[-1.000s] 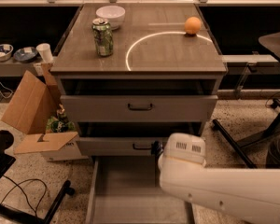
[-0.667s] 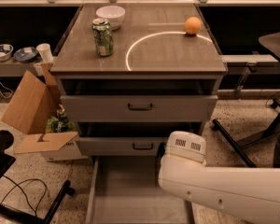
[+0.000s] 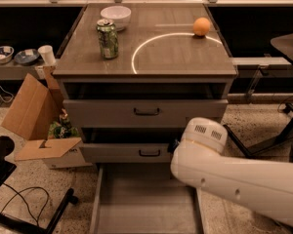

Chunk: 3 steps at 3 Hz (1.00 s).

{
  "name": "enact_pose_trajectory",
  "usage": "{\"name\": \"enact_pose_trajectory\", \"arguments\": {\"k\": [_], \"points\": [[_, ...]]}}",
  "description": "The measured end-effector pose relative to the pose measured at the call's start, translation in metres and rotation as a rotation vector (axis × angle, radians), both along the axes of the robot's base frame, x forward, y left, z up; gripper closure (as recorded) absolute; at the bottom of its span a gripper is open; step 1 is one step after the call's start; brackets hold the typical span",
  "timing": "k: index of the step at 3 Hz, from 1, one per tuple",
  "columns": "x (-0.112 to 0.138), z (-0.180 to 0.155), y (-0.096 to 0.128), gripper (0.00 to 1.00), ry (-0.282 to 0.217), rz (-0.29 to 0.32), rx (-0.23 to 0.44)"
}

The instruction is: Pick rxbar blueberry from bottom drawer and place on counter

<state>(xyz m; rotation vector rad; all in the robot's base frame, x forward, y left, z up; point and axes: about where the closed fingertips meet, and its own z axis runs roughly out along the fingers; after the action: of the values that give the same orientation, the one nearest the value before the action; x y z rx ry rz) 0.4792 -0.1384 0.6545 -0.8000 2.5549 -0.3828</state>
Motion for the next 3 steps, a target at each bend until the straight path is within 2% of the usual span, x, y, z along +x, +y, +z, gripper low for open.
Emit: {"name": "enact_pose_trajectory", "arguments": {"k": [1, 2, 3], "points": [[0.032, 0.043, -0.031, 1.00, 0.012, -0.057, -0.001], [0.070, 0.085, -0.056, 1.00, 0.047, -0.057, -0.041], [0.114, 0.135, -0.066, 1.00, 0.043, -0.052, -0.088]]}}
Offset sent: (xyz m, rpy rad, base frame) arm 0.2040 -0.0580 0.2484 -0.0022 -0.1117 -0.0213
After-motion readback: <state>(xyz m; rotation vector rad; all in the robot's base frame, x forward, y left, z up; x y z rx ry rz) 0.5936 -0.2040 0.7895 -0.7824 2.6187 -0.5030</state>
